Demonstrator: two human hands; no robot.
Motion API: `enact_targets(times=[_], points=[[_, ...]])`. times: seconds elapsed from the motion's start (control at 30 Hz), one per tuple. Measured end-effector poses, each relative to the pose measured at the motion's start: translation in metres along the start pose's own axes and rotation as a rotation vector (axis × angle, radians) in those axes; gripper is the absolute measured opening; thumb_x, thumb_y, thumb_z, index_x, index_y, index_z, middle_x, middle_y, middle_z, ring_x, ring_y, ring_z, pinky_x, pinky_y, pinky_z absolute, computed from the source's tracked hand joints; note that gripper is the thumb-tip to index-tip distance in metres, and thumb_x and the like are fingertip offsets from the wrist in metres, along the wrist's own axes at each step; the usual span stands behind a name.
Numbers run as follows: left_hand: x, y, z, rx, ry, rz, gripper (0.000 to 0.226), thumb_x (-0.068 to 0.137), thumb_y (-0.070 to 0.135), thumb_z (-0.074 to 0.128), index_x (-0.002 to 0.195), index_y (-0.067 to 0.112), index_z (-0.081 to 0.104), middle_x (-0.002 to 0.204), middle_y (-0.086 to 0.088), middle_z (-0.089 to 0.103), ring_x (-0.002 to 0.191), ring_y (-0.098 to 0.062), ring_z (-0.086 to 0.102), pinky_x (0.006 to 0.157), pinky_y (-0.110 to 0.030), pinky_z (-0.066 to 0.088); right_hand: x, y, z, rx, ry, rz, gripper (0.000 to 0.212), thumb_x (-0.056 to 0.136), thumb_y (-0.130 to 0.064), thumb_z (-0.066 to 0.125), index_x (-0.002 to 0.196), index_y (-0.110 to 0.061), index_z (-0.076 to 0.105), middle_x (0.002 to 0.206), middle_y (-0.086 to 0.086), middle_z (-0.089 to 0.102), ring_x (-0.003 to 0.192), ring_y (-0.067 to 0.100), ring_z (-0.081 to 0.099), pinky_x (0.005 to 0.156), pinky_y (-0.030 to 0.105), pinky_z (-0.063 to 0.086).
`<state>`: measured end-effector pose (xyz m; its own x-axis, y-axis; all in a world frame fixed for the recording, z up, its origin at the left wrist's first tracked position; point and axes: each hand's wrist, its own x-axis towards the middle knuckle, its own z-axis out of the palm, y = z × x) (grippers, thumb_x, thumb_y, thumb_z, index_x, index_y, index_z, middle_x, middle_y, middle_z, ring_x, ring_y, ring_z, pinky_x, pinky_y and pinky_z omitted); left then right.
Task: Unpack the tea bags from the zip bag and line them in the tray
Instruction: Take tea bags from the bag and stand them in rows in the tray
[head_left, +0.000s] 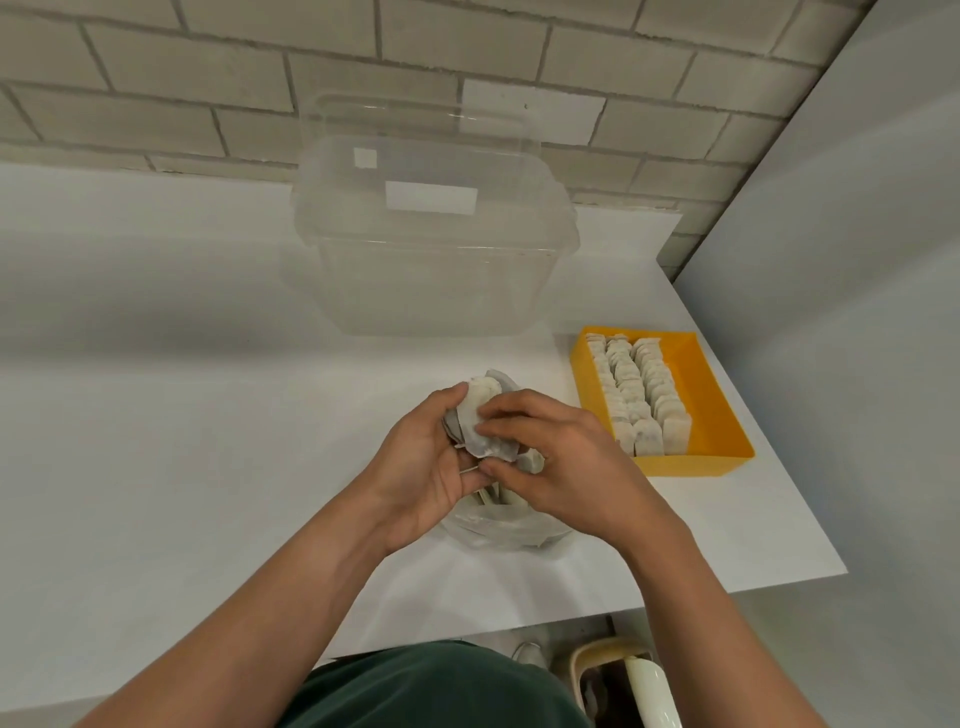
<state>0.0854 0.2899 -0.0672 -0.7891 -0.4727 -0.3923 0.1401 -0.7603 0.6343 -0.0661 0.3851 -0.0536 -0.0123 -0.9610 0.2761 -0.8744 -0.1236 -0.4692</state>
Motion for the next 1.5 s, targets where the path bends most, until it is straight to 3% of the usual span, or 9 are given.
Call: enact_targets(times=[0.17, 0.33, 0.57, 0.67, 0.83, 1.0, 1.07, 1.2, 1.5], points=[[0.001, -0.003, 0.001, -0.025, -0.008, -0.007, 0.053, 0.107, 0.042, 0.044, 0.137, 0.002, 0.062, 0.112, -0.018, 0.068, 0.094, -0.027, 0.070, 0.107, -0.050, 0.046, -0.003, -0.002, 0.000, 0.103, 0.068, 0.038, 0.014, 0.090, -0.013, 0.074, 0.102, -0.015, 0.079, 0.114, -0.009, 0.069, 0.096, -0.002, 0.064, 0.086, 0.015, 0.051], [0.002, -0.008, 0.009, -0.008, 0.015, 0.014, 0.053, 0.109, 0.042, 0.041, 0.136, 0.002, 0.063, 0.111, -0.017, 0.070, 0.097, -0.027, 0.069, 0.095, -0.041, 0.053, -0.005, 0.003, -0.004, 0.055, -0.004, 0.015, 0.030, 0.090, -0.022, 0.076, 0.119, -0.015, 0.075, 0.119, -0.008, 0.066, 0.106, 0.004, 0.064, 0.090, 0.020, 0.053], [0.005, -0.013, 0.027, -0.055, 0.076, 0.039, 0.056, 0.108, 0.046, 0.039, 0.131, 0.002, 0.066, 0.105, -0.020, 0.067, 0.093, -0.032, 0.068, 0.085, -0.041, 0.056, -0.008, 0.013, -0.019, 0.156, 0.012, 0.061, 0.015, 0.088, -0.011, 0.075, 0.102, -0.016, 0.079, 0.108, -0.010, 0.070, 0.090, -0.006, 0.062, 0.082, 0.008, 0.046], [0.010, -0.017, 0.037, -0.083, 0.095, 0.051, 0.057, 0.108, 0.045, 0.040, 0.132, -0.001, 0.064, 0.107, -0.022, 0.064, 0.092, -0.031, 0.066, 0.090, -0.042, 0.054, -0.008, 0.018, -0.025, 0.103, -0.035, 0.037, 0.016, 0.089, -0.014, 0.071, 0.103, -0.016, 0.077, 0.109, -0.010, 0.069, 0.087, -0.003, 0.060, 0.079, 0.015, 0.050], [0.018, -0.025, 0.056, -0.121, 0.100, 0.077, 0.052, 0.110, 0.042, 0.036, 0.127, 0.004, 0.067, 0.106, -0.016, 0.075, 0.093, -0.028, 0.075, 0.080, -0.041, 0.062, -0.012, 0.027, -0.038, 0.116, 0.026, 0.049, 0.010, 0.098, -0.016, 0.060, 0.106, -0.018, 0.066, 0.106, -0.008, 0.066, 0.095, 0.012, 0.063, 0.079, 0.037, 0.054], [0.026, -0.029, 0.072, -0.125, 0.149, 0.076, 0.044, 0.109, 0.037, 0.044, 0.131, 0.007, 0.066, 0.128, -0.023, 0.070, 0.113, -0.039, 0.072, 0.092, -0.054, 0.060, -0.012, 0.033, -0.070, 0.154, 0.224, 0.098, 0.010, 0.105, -0.020, 0.055, 0.111, -0.017, 0.062, 0.104, -0.006, 0.068, 0.097, 0.015, 0.065, 0.080, 0.033, 0.056], [0.030, -0.032, 0.078, -0.119, 0.171, 0.070, 0.042, 0.107, 0.032, 0.048, 0.134, 0.003, 0.063, 0.124, -0.023, 0.070, 0.114, -0.042, 0.071, 0.091, -0.054, 0.061, -0.009, 0.039, -0.088, 0.139, 0.271, 0.088, 0.008, 0.105, -0.018, 0.055, 0.108, -0.016, 0.062, 0.099, -0.006, 0.068, 0.093, 0.016, 0.065, 0.079, 0.033, 0.055], [0.038, -0.038, 0.088, -0.121, 0.183, 0.068, 0.037, 0.106, 0.022, 0.051, 0.136, 0.003, 0.059, 0.121, -0.021, 0.071, 0.112, -0.044, 0.071, 0.090, -0.054, 0.061, -0.009, 0.054, -0.115, -0.024, 0.142, 0.078, 0.008, 0.104, -0.020, 0.054, 0.106, -0.021, 0.062, 0.099, -0.010, 0.065, 0.094, 0.014, 0.060, 0.079, 0.043, 0.052], [0.050, -0.051, 0.102, -0.092, 0.174, 0.094, 0.033, 0.104, 0.004, 0.048, 0.136, 0.007, 0.058, 0.130, -0.025, 0.067, 0.111, -0.044, 0.072, 0.087, -0.053, 0.063, -0.031, 0.103, -0.160, -0.097, 0.151, 0.228, 0.008, 0.104, -0.023, 0.054, 0.103, -0.027, 0.061, 0.093, -0.015, 0.064, 0.086, 0.010, 0.058, 0.075, 0.038, 0.052]])
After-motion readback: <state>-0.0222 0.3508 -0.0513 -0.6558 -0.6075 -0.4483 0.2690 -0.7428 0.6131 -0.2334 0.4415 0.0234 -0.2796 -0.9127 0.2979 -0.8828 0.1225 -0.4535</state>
